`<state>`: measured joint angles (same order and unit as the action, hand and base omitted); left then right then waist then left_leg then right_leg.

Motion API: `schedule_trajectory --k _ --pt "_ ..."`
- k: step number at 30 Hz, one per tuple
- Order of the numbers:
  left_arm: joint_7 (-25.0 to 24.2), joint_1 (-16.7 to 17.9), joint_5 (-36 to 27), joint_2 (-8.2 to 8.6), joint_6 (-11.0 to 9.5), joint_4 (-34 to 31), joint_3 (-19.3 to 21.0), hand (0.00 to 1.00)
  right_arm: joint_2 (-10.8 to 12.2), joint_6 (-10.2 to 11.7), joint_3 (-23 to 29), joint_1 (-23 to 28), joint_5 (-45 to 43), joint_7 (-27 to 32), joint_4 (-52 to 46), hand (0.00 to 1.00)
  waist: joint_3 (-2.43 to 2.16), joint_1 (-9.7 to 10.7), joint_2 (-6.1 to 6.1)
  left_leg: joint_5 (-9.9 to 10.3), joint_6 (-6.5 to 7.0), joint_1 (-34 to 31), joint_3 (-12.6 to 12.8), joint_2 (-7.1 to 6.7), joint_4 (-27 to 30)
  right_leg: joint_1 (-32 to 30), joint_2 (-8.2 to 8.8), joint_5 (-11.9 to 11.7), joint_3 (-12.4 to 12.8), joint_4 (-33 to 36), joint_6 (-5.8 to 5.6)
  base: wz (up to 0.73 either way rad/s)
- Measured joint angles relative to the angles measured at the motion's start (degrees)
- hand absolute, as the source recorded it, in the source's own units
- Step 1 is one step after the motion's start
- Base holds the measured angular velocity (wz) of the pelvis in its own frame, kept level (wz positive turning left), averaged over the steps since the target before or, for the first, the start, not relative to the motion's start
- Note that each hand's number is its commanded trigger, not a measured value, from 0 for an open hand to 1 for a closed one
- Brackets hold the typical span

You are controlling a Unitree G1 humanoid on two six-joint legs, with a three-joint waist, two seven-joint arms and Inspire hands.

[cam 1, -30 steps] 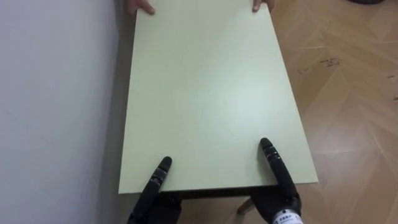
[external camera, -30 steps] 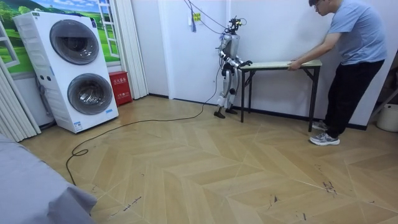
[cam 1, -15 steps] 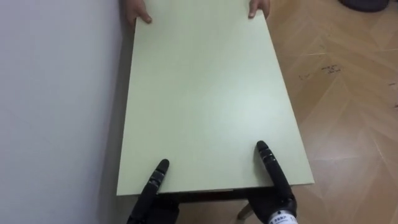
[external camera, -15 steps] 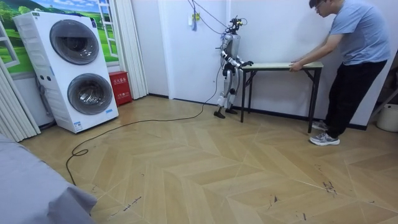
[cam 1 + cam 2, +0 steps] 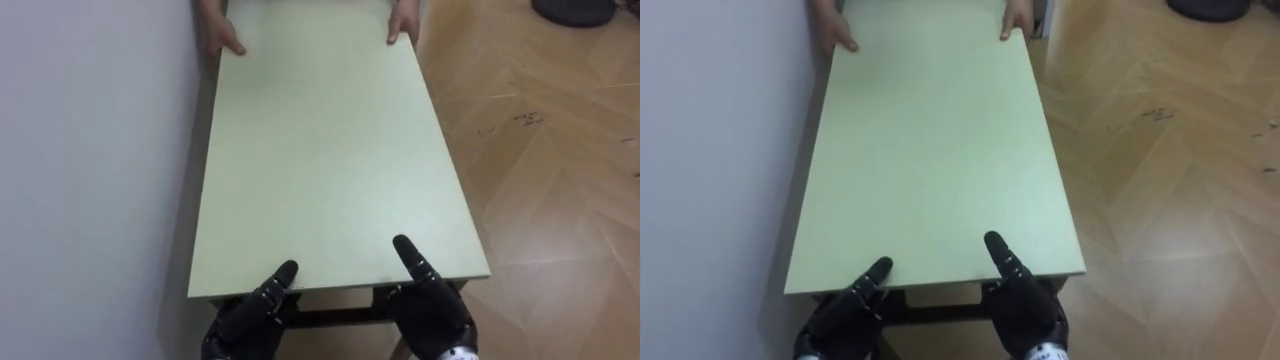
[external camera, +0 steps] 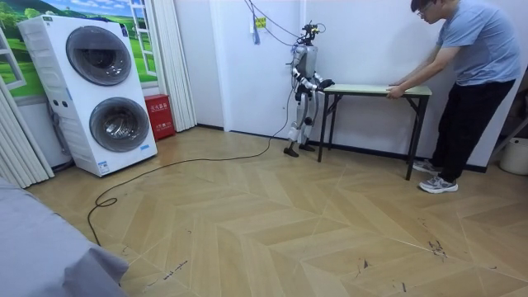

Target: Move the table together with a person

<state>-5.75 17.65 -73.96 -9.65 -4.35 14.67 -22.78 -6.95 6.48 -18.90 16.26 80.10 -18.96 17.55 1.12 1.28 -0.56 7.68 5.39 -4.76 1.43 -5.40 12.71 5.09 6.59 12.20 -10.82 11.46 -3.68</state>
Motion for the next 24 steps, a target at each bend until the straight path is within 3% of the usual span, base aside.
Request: schedule_trajectory --k 4,14,24 --pt "-0.39 -0.08 1.68 0.01 0.61 0.0 0.01 0.0 -0.13 -1.1 -0.11 0.03 0.2 -1.22 0.01 0.0 0.17 -0.03 0.33 -0.05 -0.14 -0.21 -0.03 0.17 -0.01 -0.13 -0.17 0.0 0.05 0.0 0.0 0.0" --pt "-2.15 -0.08 1.69 -0.03 1.47 0.04 0.01 0.0 -0.16 -2.83 -0.13 0.05 0.34 -2.54 0.16 0.0 0.11 -0.09 0.33 -0.51 -0.82 -0.5 -0.02 0.67 -0.04 -0.19 -0.74 -0.03 0.0 0.1 0.04 0.0" --pt "-3.08 -0.07 2.37 -0.05 1.86 0.04 0.04 0.0 -0.28 -2.87 -0.09 0.14 0.3 -3.96 1.33 0.0 -0.12 0.0 0.58 -0.59 -0.93 -0.48 -0.08 0.7 -0.03 -0.14 -0.8 -0.03 -0.04 0.1 0.05 0.0"
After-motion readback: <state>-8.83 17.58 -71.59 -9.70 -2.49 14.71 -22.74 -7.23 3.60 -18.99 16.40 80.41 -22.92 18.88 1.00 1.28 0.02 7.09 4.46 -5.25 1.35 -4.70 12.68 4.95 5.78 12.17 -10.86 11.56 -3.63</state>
